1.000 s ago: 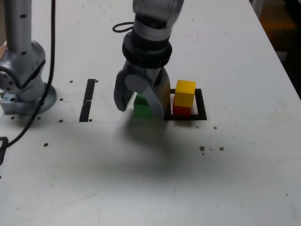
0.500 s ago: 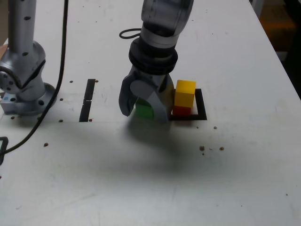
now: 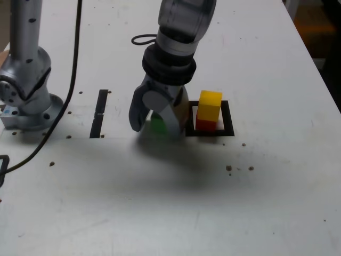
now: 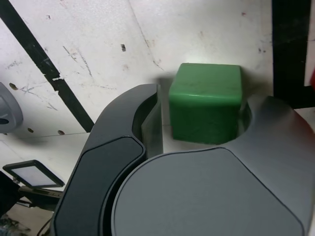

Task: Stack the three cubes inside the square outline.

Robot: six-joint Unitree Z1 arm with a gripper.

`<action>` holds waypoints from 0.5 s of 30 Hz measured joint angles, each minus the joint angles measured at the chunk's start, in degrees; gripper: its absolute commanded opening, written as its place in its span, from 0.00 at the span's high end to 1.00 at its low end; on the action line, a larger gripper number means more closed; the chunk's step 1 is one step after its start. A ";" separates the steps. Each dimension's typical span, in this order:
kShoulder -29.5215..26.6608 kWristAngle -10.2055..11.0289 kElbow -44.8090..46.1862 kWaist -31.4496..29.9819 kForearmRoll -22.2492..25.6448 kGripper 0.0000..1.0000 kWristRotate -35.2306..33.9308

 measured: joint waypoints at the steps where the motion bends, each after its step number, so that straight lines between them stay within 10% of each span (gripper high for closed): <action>1: 0.00 0.00 0.07 0.07 -0.06 0.62 0.02; 15: -0.78 0.50 -0.07 0.15 -1.00 0.79 -0.22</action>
